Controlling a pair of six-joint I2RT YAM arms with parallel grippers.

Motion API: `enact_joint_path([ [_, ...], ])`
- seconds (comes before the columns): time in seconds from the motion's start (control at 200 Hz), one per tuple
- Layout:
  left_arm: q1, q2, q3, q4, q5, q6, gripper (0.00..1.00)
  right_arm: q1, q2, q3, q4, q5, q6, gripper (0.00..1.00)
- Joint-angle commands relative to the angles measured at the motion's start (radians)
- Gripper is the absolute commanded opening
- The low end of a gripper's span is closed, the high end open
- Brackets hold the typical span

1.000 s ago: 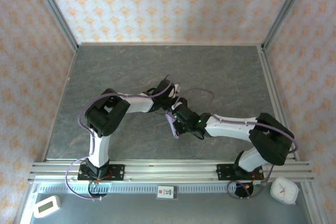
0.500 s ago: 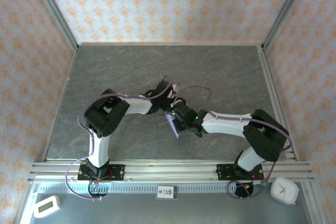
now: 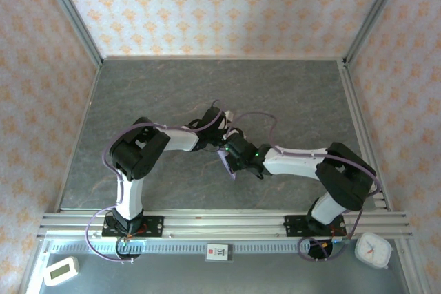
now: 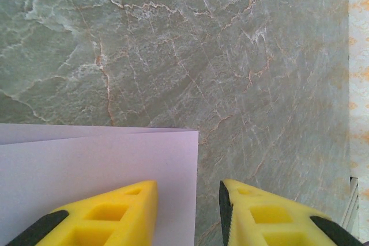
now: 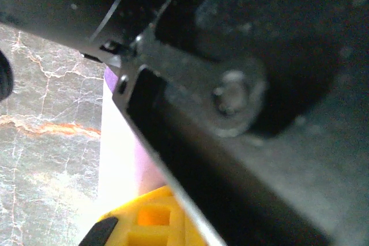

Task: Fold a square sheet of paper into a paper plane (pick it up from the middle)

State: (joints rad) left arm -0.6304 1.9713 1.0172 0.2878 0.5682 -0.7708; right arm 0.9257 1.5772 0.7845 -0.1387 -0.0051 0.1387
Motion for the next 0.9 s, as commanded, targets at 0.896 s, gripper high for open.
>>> enact_joint_path([
  [0.896,-0.002,0.023,-0.049,-0.095,-0.032,0.004,0.38,-0.010,-0.050,-0.087,0.038,-0.016,0.088,0.00],
])
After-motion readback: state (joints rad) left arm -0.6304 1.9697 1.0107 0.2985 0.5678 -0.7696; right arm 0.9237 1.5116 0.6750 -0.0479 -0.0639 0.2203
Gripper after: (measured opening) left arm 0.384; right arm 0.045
